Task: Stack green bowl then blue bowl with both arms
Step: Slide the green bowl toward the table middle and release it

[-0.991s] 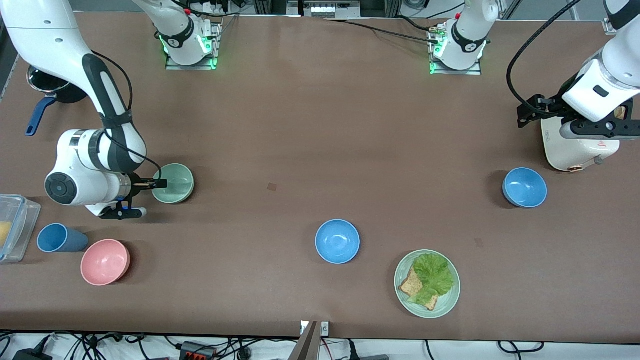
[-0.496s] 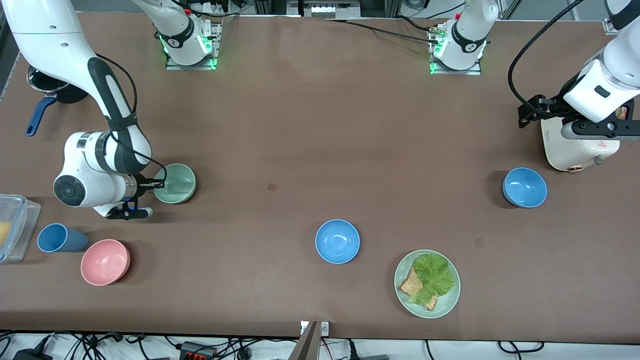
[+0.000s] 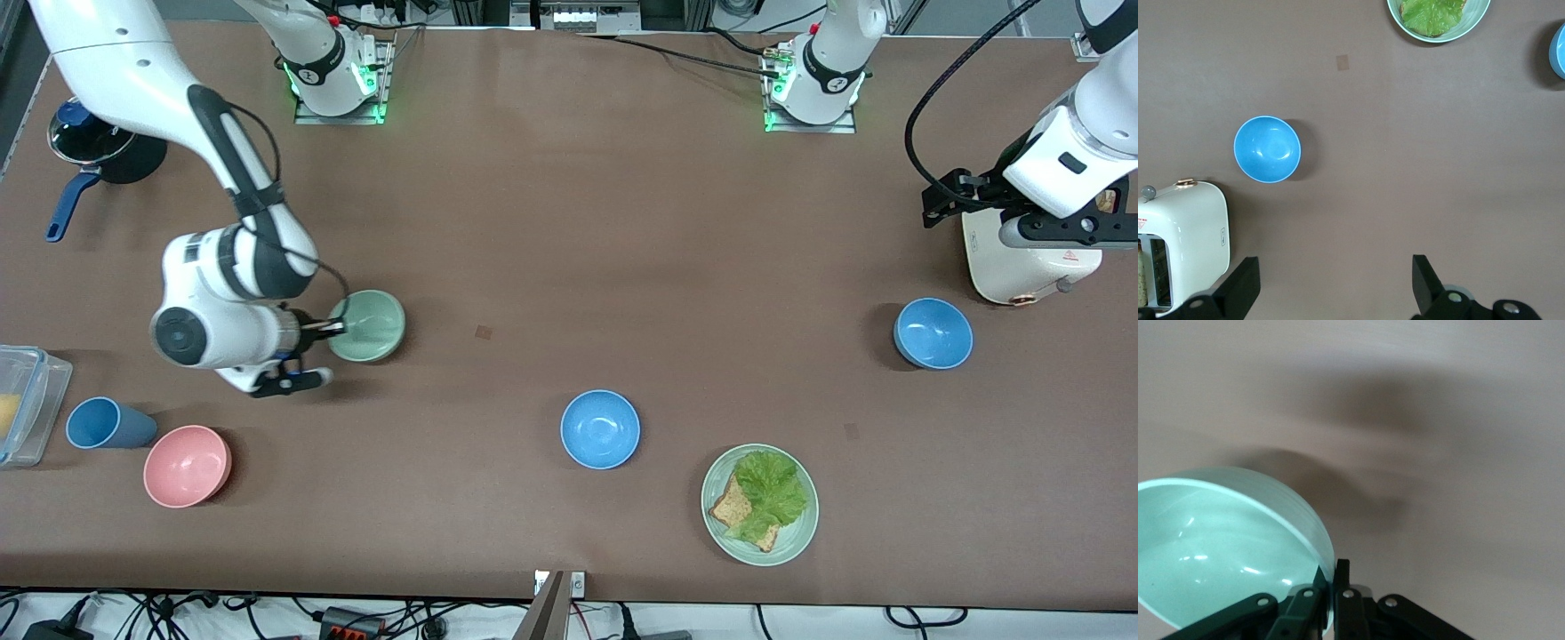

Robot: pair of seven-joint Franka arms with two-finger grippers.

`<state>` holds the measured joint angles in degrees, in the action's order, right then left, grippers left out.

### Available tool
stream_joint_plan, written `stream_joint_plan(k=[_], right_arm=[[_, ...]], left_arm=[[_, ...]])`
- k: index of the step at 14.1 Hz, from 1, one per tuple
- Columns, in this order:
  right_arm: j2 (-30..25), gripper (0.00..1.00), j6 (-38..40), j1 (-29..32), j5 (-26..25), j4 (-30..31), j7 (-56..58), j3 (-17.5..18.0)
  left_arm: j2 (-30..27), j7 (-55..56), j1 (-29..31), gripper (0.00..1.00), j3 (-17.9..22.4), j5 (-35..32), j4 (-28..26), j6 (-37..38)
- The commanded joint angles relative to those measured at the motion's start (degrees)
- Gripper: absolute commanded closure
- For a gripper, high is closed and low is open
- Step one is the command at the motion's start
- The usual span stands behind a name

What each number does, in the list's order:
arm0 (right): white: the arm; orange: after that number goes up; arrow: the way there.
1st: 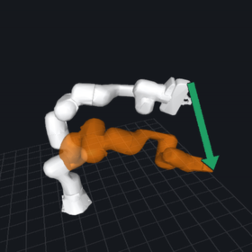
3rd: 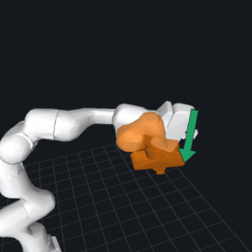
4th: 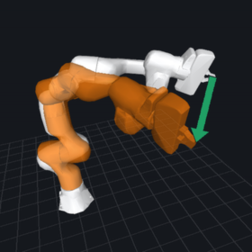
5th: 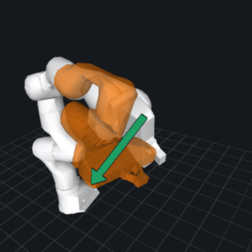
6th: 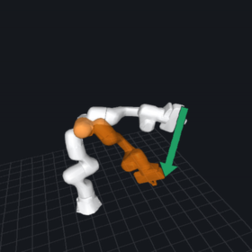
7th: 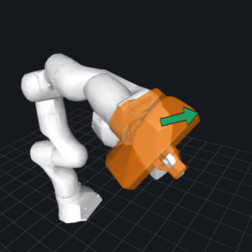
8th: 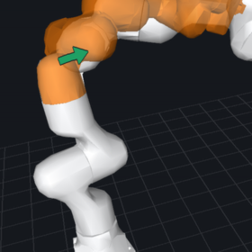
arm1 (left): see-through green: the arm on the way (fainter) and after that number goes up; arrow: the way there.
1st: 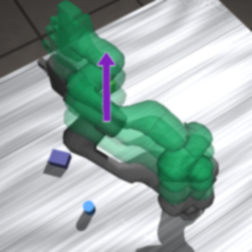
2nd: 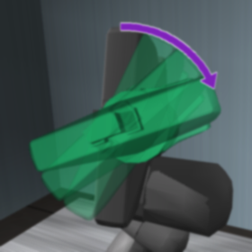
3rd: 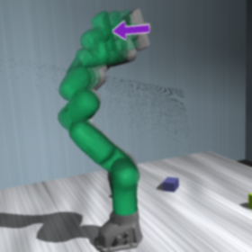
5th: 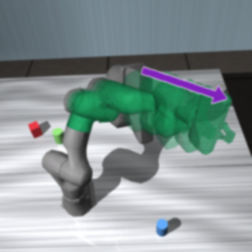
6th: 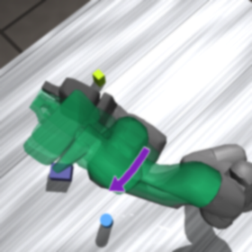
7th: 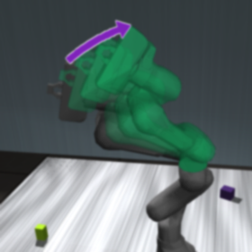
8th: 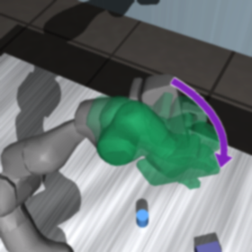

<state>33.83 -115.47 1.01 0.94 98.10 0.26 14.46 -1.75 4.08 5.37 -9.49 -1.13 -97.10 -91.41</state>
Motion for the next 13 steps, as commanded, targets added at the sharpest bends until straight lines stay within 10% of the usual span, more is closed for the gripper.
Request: stream_joint_plan(k=[1,7,13], right_arm=[[-0.26,1.00,1.12,-2.31,0.47,-2.03,-9.45,6.01],[6.58,1.00,0.42,-19.53,-0.06,-10.46,-31.44,6.20],[10.37,1.00,-3.26,-23.67,0.29,-10.83,-38.49,6.29]], left_arm=[[0.52,-0.30,0.25,0.00,0.27,1.48,1.30,0.88],[0.52,-0.39,0.60,0.00,0.27,1.48,1.30,0.88],[0.52,-0.39,0.60,0.00,0.27,1.48,1.30,1.06]])
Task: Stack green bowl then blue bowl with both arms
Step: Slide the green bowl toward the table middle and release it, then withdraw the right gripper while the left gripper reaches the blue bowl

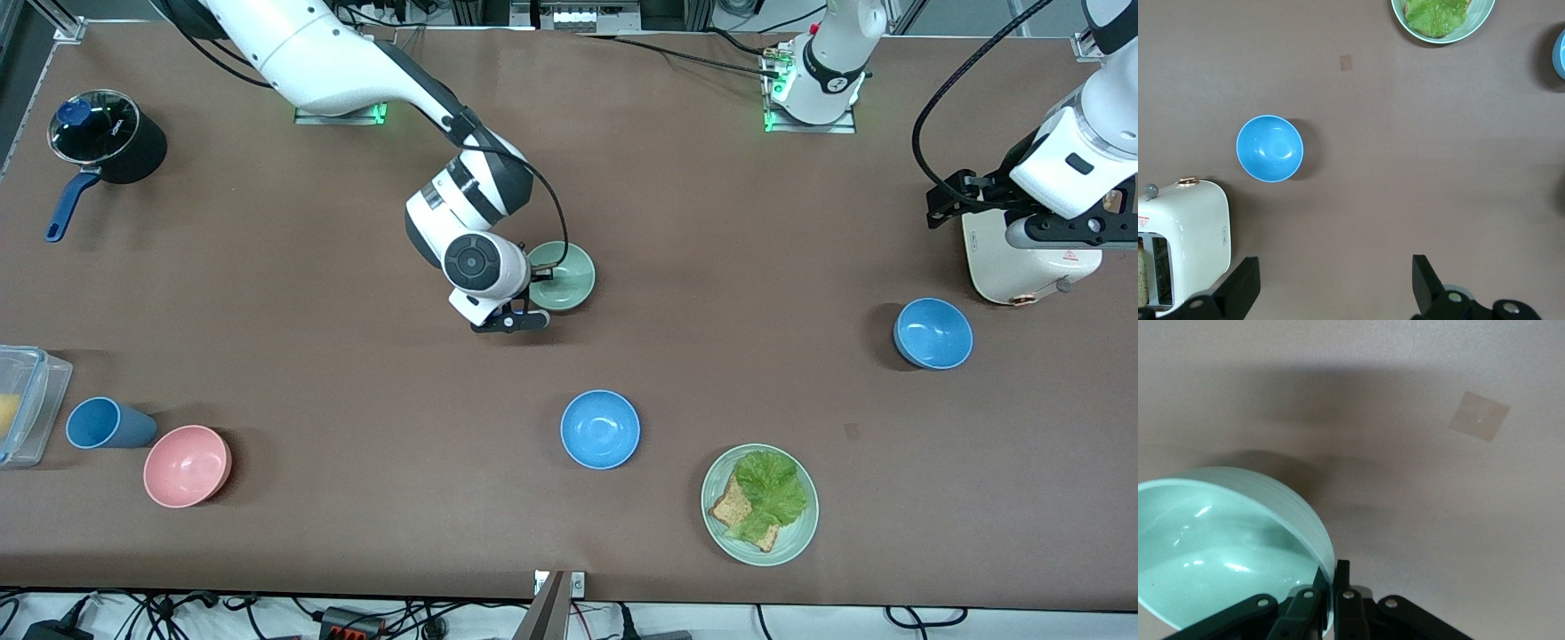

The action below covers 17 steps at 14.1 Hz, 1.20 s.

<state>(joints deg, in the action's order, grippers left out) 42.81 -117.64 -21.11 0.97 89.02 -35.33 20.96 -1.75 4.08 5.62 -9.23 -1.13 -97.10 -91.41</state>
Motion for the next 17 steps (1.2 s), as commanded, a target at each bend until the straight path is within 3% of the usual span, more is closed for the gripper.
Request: stream_joint_plan(k=[1,6,7,8,10,15,17], right_arm=[[1.92,1.00,-2.41,-2.00,0.26,-1.74,-3.60,-0.22],[3.42,1.00,-7.43,-3.94,0.00,-2.00,-5.45,-0.31],[3.33,0.43,-7.34,-3.77,0.17,-2.00,-5.62,-0.31],[2.72,0.00,-7.17,-3.68,-0.01,-2.18,-6.41,-0.39],[1.14,0.00,-5.59,-3.15,-0.62,-5.06,-8.61,-0.48],[-9.14,0.00,11.43,2.64,-3.25,-11.48,-7.82,-1.10],[-11.86,0.00,16.90,5.18,-3.70,-14.47,-7.82,-1.71]], left_arm=[[0.52,-0.22,0.36,0.00,0.00,1.39,1.30,1.06],[1.05,-0.04,0.18,0.00,-0.08,0.42,1.30,0.97],[1.05,-0.04,0.09,0.00,-0.35,0.34,1.30,0.97],[1.14,-0.13,0.18,0.00,-0.52,0.16,1.30,1.06],[2.01,-0.39,0.36,0.00,-0.18,0.16,1.12,1.15],[4.82,-0.65,3.60,0.00,0.00,0.25,1.21,0.97],[9.63,-1.62,3.61,0.00,0.00,0.07,1.82,0.71]])
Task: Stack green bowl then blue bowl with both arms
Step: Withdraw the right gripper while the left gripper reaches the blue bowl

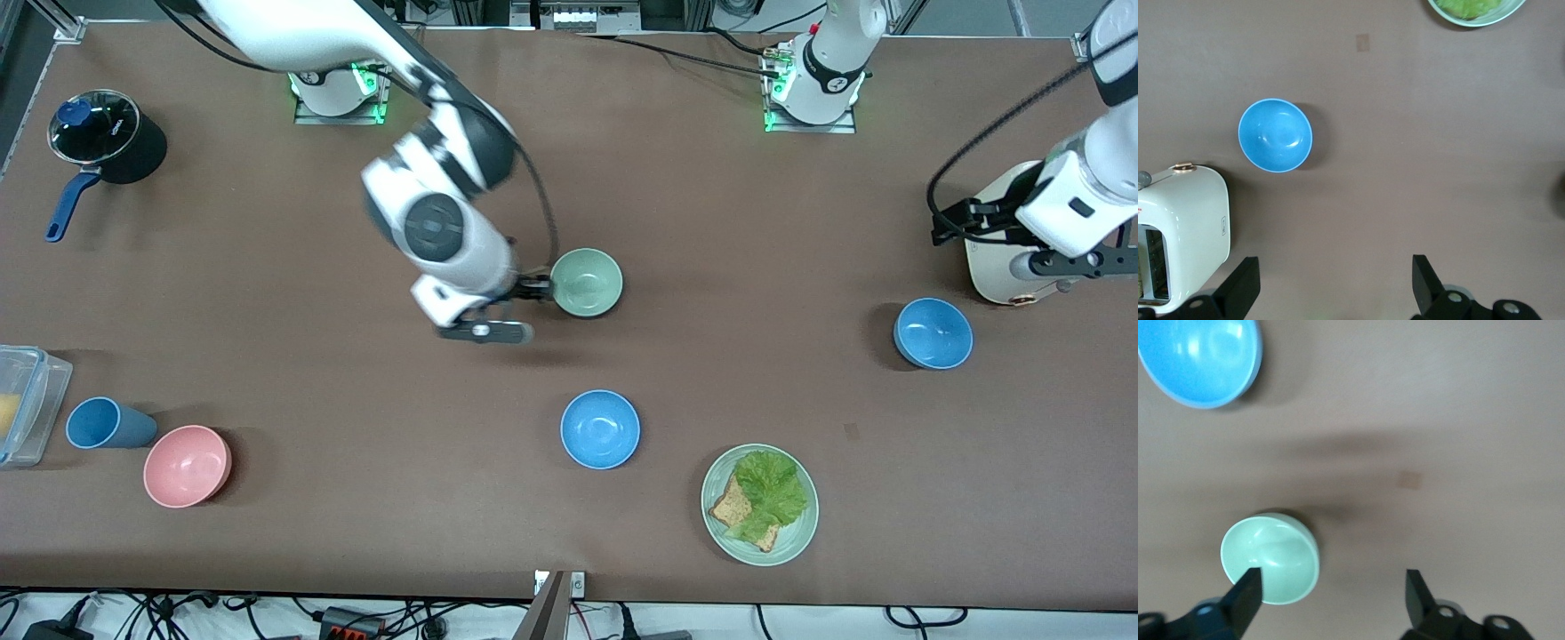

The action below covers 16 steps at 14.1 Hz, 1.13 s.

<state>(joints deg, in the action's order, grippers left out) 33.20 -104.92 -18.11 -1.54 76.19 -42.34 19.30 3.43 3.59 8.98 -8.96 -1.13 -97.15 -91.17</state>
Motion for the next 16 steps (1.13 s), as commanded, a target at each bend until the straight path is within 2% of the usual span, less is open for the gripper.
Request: stream_joint_plan(k=[1,6,9,10,13,16], right_arm=[[-3.48,0.00,5.24,3.68,-1.44,-2.62,-0.82,-0.32],[-7.79,0.00,7.71,13.35,-1.97,-2.98,6.20,-0.23],[-8.32,0.00,9.98,16.87,-2.23,-3.16,11.82,-0.49],[-9.89,0.00,10.43,17.66,-2.24,-2.98,14.54,-1.54],[-12.79,0.00,10.17,17.58,-1.62,-2.72,25.24,-9.09],[-14.47,0.00,10.52,17.85,-1.62,-1.22,31.25,-14.28]], left_arm=[[6.92,-1.31,0.69,0.00,-0.27,0.16,3.36,0.38],[15.02,-5.95,5.87,0.00,-0.18,-0.10,4.08,-4.35],[19.67,-14.72,9.46,0.00,-0.18,-1.95,2.85,-12.96],[21.17,-17.54,10.52,0.00,-0.18,-1.95,2.85,-15.07],[25.12,-22.74,12.99,0.00,-0.18,-2.04,2.85,-20.26],[28.29,-27.92,15.01,0.00,-0.18,-2.12,2.85,-24.48]])
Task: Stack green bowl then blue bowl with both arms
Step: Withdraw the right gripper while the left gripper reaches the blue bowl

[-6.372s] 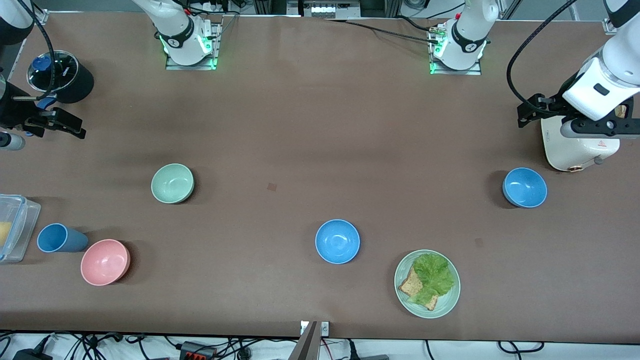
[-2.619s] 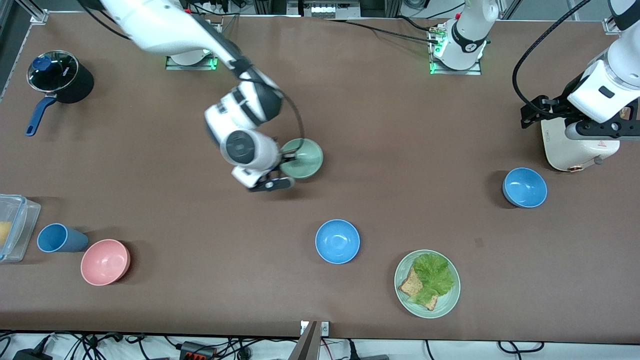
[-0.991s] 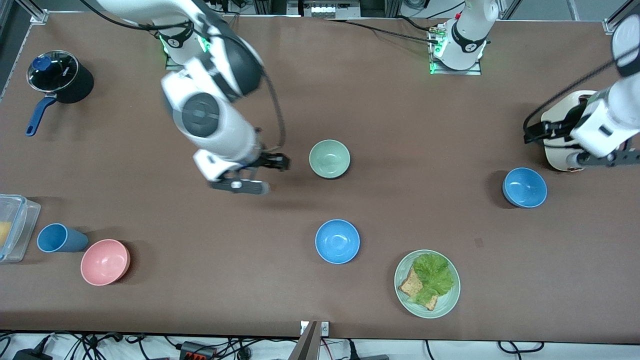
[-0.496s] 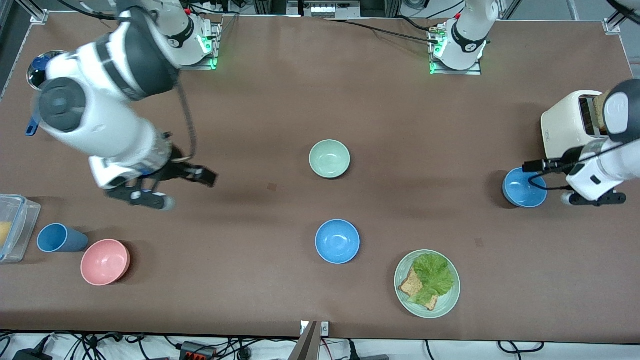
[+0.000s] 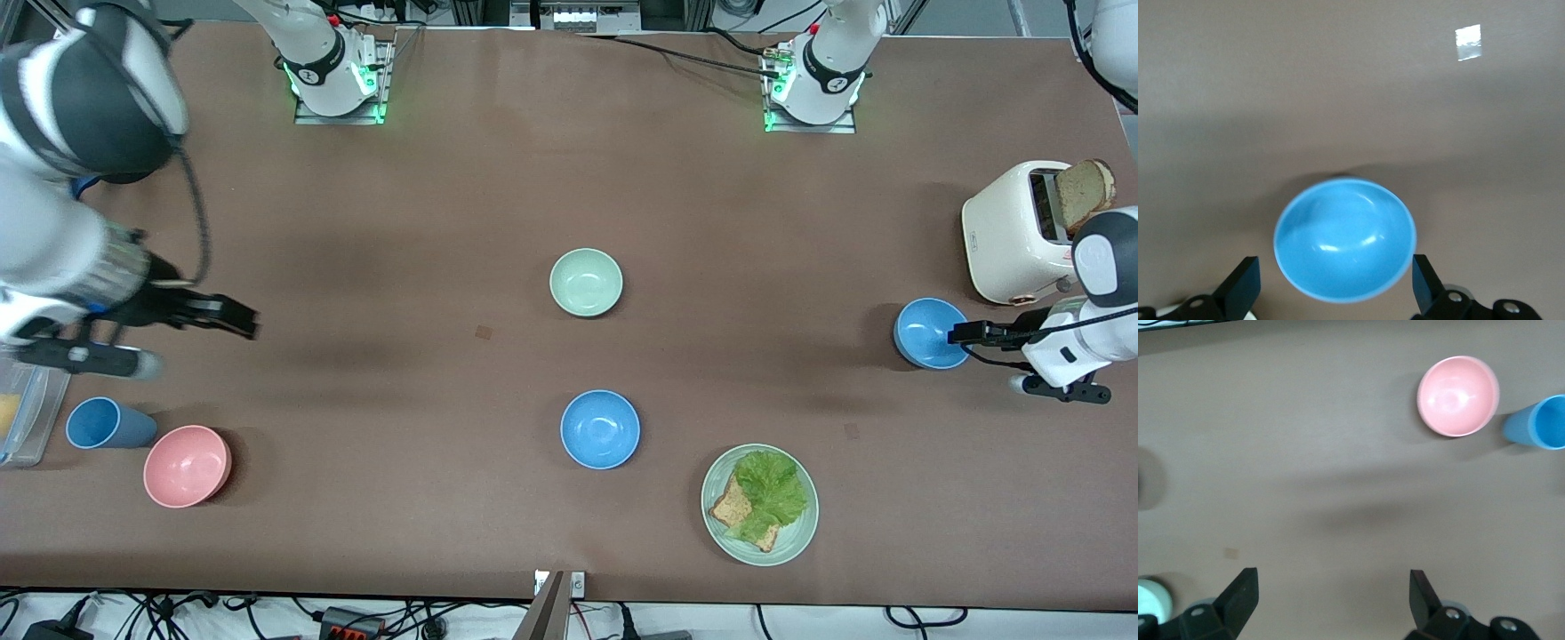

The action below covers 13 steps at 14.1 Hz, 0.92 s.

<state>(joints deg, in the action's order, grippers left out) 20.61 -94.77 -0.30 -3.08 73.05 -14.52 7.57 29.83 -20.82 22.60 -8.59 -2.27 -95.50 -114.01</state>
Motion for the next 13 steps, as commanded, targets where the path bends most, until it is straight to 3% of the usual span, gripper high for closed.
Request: stream_joint_plan(k=[1,4,10,13], right_arm=[[-2.32,0.00,0.38,0.04,0.00,1.92,5.36,-3.87],[-4.43,0.00,0.46,-0.05,0.79,2.53,13.01,-8.53],[-6.19,0.00,4.42,1.80,2.73,2.80,16.72,-9.59],[-9.17,0.00,3.81,1.53,2.29,7.43,16.72,-9.33]], left_arm=[[2.42,-5.18,1.65,0.00,-0.55,-1.07,0.85,-2.53],[1.11,-6.69,2.10,0.00,-0.46,-1.51,-3.45,-5.95],[1.98,-13.90,5.26,0.00,-0.55,-1.86,-7.68,-13.61],[1.72,-13.98,5.35,0.00,-0.55,-1.86,-10.39,-15.00]])
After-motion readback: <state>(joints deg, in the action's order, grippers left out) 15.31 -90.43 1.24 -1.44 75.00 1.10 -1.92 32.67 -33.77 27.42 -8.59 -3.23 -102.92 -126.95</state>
